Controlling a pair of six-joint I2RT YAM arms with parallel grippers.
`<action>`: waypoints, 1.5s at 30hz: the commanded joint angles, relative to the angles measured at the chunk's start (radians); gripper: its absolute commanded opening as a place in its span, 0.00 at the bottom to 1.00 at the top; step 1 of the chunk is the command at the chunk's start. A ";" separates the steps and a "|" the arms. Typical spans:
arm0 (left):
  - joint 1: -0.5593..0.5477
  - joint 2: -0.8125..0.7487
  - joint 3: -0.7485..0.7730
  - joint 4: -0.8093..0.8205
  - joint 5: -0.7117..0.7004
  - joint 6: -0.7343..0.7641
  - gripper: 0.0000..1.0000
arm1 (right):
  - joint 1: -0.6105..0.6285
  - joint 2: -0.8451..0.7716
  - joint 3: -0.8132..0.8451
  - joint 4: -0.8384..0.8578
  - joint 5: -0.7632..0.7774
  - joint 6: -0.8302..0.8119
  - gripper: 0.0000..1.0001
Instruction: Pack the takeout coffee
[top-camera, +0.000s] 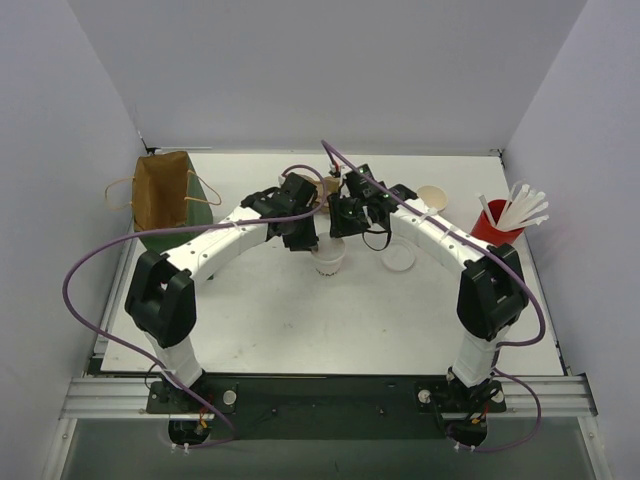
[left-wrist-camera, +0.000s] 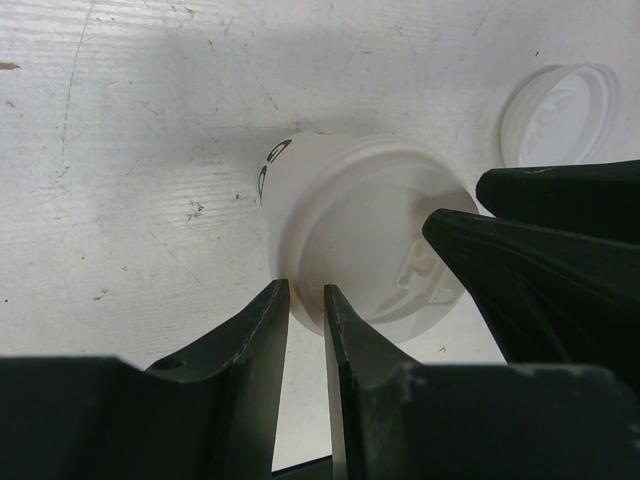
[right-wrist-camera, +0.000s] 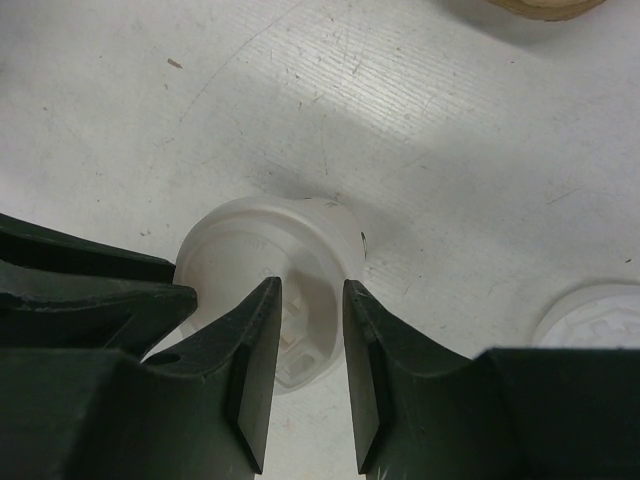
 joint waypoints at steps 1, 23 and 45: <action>0.001 0.016 0.007 0.037 -0.023 -0.011 0.31 | 0.008 0.027 -0.009 -0.007 -0.004 0.011 0.27; -0.011 0.072 0.027 0.006 -0.076 0.018 0.21 | 0.031 0.018 -0.104 0.012 0.052 0.098 0.14; -0.016 0.093 -0.212 0.110 -0.087 -0.019 0.20 | 0.069 0.043 -0.293 0.097 0.084 0.232 0.11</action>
